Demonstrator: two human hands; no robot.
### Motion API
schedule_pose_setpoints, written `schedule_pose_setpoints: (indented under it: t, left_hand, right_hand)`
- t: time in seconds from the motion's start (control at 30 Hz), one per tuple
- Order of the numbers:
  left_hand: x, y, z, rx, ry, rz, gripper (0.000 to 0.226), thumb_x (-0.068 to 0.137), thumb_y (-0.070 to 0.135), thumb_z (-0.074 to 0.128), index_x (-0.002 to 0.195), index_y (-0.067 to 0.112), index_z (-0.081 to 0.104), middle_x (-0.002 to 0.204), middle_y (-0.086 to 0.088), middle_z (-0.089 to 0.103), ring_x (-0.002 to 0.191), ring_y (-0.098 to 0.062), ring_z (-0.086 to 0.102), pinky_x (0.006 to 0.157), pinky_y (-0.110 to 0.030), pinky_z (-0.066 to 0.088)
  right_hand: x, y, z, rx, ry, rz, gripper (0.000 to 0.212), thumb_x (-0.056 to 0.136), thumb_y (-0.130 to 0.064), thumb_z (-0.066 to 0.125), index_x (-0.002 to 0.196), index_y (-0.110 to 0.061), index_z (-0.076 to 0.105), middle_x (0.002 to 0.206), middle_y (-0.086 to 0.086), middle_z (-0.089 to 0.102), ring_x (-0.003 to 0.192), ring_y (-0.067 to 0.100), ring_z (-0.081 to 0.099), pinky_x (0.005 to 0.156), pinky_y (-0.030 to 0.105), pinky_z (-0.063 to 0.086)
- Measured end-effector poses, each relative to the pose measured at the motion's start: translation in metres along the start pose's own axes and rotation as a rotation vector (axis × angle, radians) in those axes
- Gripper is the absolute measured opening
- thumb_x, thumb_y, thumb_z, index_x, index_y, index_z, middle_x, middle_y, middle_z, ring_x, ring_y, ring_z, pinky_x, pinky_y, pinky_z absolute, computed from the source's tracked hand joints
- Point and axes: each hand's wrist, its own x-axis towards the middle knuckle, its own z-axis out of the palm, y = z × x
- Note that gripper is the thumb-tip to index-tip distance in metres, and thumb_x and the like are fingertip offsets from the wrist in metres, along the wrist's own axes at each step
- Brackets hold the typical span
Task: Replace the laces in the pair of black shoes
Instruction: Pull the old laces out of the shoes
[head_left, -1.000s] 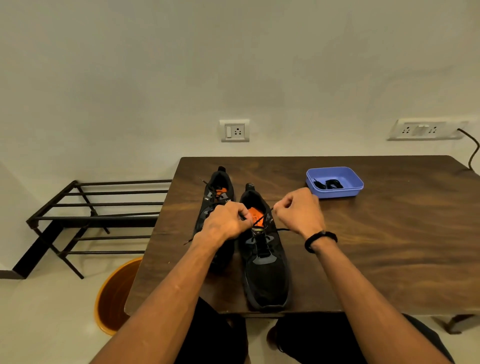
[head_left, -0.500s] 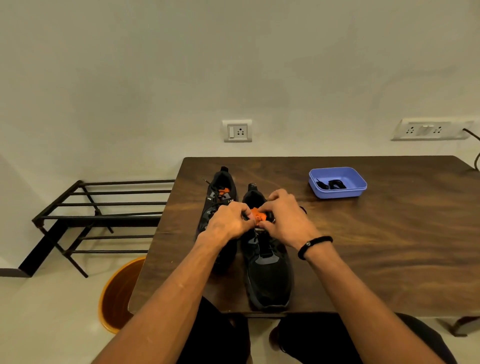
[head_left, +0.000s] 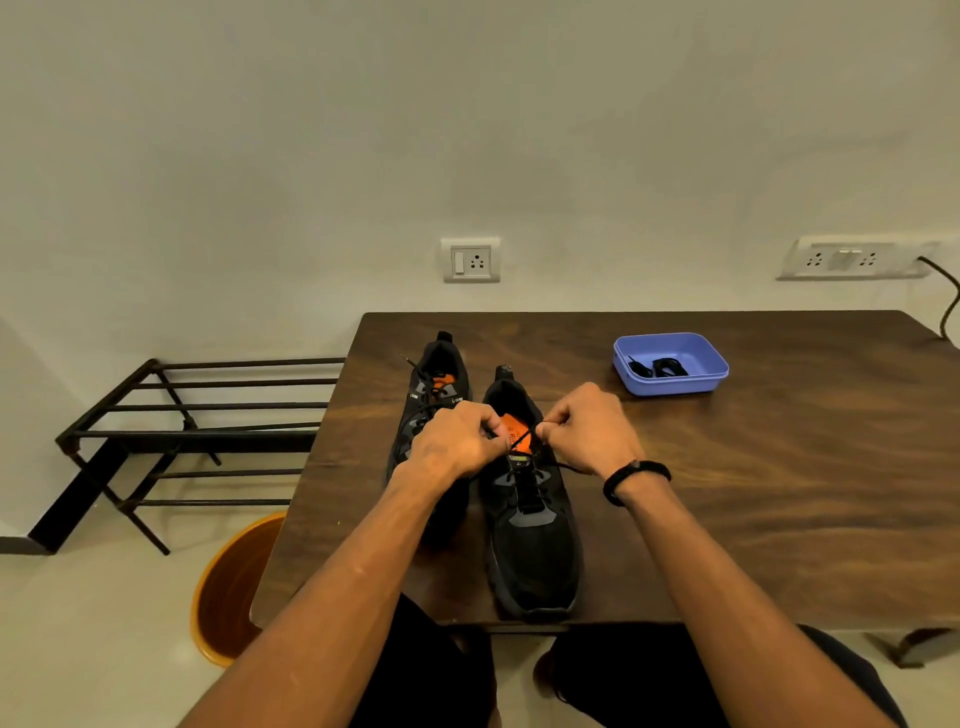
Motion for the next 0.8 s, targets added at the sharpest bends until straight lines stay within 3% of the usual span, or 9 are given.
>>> schedule_pose_setpoints:
  t: [0.1, 0.2, 0.33, 0.4, 0.47, 0.53, 0.6, 0.7, 0.8]
  left_hand:
    - [-0.001, 0.001, -0.001, 0.003, -0.017, -0.008, 0.005, 0.085, 0.034, 0.073, 0.082, 0.037, 0.071, 0.088, 0.013, 0.074, 0.088, -0.010, 0.070, 0.092, -0.043, 0.058]
    - [-0.001, -0.001, -0.002, -0.006, -0.022, -0.016, 0.006, 0.086, 0.031, 0.073, 0.082, 0.036, 0.072, 0.087, 0.013, 0.074, 0.087, -0.009, 0.071, 0.090, -0.042, 0.059]
    - [-0.001, -0.003, -0.003, -0.023, -0.017, -0.008, 0.007, 0.088, 0.025, 0.073, 0.085, 0.032, 0.073, 0.088, 0.011, 0.074, 0.085, -0.008, 0.070, 0.087, -0.034, 0.059]
    - [-0.002, -0.003, -0.002, -0.023, -0.027, 0.016, 0.007, 0.090, 0.023, 0.071, 0.087, 0.030, 0.074, 0.089, 0.009, 0.073, 0.086, -0.007, 0.069, 0.085, -0.028, 0.055]
    - [-0.003, 0.000, -0.002, -0.007, -0.038, 0.038, 0.006, 0.093, 0.024, 0.070, 0.091, 0.027, 0.074, 0.090, 0.008, 0.071, 0.086, -0.008, 0.067, 0.084, -0.027, 0.052]
    - [-0.004, 0.005, -0.002, 0.014, -0.062, 0.060, 0.007, 0.096, 0.027, 0.067, 0.092, 0.027, 0.073, 0.087, 0.007, 0.069, 0.086, -0.010, 0.067, 0.083, -0.027, 0.052]
    - [-0.005, 0.010, 0.001, 0.032, -0.115, 0.084, 0.011, 0.101, 0.027, 0.062, 0.096, 0.029, 0.072, 0.078, 0.010, 0.065, 0.076, -0.006, 0.066, 0.074, -0.021, 0.050]
    - [-0.007, 0.016, 0.006, 0.096, -0.182, 0.108, 0.018, 0.103, 0.028, 0.057, 0.108, 0.028, 0.074, 0.067, 0.008, 0.065, 0.062, -0.003, 0.064, 0.063, -0.018, 0.047]
    - [-0.007, 0.019, 0.010, 0.144, -0.235, 0.115, 0.014, 0.101, 0.036, 0.062, 0.106, 0.029, 0.073, 0.070, 0.005, 0.068, 0.063, -0.006, 0.067, 0.059, -0.019, 0.047]
  right_hand:
    - [0.002, 0.011, -0.015, 0.034, 0.039, 0.069, 0.023, 0.090, -0.014, 0.074, 0.069, -0.008, 0.080, 0.069, -0.004, 0.072, 0.067, 0.005, 0.062, 0.056, 0.018, 0.042]
    - [0.007, 0.023, -0.030, 0.045, 0.103, 0.163, 0.024, 0.089, -0.008, 0.069, 0.068, 0.000, 0.078, 0.072, 0.009, 0.076, 0.066, 0.011, 0.065, 0.054, 0.018, 0.044]
    - [0.011, 0.036, -0.046, 0.044, 0.214, 0.189, 0.024, 0.092, -0.007, 0.069, 0.070, 0.000, 0.077, 0.069, 0.011, 0.073, 0.079, 0.021, 0.070, 0.074, 0.029, 0.049]
    - [0.010, 0.038, -0.045, 0.021, 0.152, 0.180, 0.020, 0.092, -0.011, 0.073, 0.075, -0.002, 0.078, 0.075, 0.009, 0.073, 0.084, 0.021, 0.071, 0.076, 0.031, 0.051]
    - [0.007, 0.036, -0.038, -0.009, 0.027, 0.172, 0.013, 0.090, -0.013, 0.076, 0.094, -0.001, 0.078, 0.095, 0.013, 0.076, 0.091, 0.025, 0.072, 0.082, 0.036, 0.057]
    - [0.005, 0.030, -0.030, -0.101, -0.090, 0.105, 0.043, 0.087, -0.017, 0.080, 0.128, -0.009, 0.069, 0.129, 0.013, 0.067, 0.119, 0.029, 0.065, 0.103, 0.041, 0.052]
    - [0.003, 0.022, -0.025, -0.176, -0.192, -0.026, 0.067, 0.086, -0.018, 0.080, 0.147, -0.026, 0.054, 0.149, 0.010, 0.053, 0.136, 0.029, 0.051, 0.113, 0.040, 0.044]
    - [-0.002, 0.009, -0.020, -0.211, -0.359, -0.191, 0.068, 0.092, -0.007, 0.071, 0.151, -0.033, 0.050, 0.150, 0.003, 0.052, 0.134, 0.022, 0.052, 0.101, 0.026, 0.041]
    - [-0.007, 0.003, -0.014, -0.245, -0.450, -0.255, 0.063, 0.095, -0.001, 0.064, 0.147, -0.035, 0.053, 0.143, 0.001, 0.059, 0.124, 0.021, 0.058, 0.091, 0.025, 0.042]
